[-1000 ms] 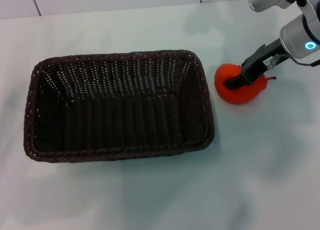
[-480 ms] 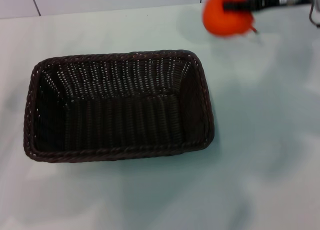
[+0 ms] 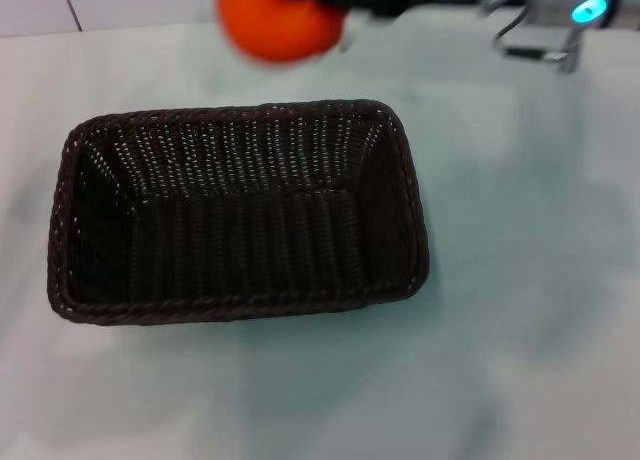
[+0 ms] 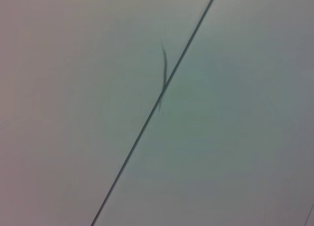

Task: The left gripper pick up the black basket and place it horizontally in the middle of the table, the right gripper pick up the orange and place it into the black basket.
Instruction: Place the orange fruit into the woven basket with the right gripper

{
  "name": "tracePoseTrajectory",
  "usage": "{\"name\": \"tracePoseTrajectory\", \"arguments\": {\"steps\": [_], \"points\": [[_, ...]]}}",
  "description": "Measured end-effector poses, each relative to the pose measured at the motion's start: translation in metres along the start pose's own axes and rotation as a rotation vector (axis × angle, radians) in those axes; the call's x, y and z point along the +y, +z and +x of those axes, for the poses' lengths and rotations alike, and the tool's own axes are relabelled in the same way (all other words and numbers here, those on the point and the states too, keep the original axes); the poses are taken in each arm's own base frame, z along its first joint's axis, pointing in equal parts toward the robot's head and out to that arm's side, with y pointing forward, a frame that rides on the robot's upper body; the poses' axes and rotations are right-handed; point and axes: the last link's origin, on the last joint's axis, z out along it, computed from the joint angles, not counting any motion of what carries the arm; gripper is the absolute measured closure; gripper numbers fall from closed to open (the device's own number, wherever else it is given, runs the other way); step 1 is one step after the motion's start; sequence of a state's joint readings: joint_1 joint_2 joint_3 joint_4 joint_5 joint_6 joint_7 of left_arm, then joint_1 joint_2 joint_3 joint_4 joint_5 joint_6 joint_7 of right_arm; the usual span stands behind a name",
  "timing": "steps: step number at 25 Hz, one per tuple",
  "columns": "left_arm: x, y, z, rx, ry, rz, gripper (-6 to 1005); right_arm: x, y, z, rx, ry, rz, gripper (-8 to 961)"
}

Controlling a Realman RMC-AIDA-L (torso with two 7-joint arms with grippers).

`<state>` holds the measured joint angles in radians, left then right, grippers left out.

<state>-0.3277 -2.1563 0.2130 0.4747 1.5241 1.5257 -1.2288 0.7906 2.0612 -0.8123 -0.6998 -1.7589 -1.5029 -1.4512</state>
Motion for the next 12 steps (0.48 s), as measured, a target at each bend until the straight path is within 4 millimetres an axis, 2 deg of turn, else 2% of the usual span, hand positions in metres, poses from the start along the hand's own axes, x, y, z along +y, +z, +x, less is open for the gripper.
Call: {"name": "tracePoseTrajectory", "arguments": {"steps": [4,7,12], "points": [[-0.001,0.0,0.0,-0.001,0.0,0.004,430,-0.012,0.024,-0.008,-0.093,-0.039,0.069,670],[-0.001,0.0,0.001,0.003,0.0,0.006,429,-0.011,0.028,-0.009,-0.106,-0.048,0.065,425],[-0.001,0.0,0.001,0.012,-0.004,0.012,430,-0.01,0.025,-0.011,-0.106,-0.074,0.059,179]]}}
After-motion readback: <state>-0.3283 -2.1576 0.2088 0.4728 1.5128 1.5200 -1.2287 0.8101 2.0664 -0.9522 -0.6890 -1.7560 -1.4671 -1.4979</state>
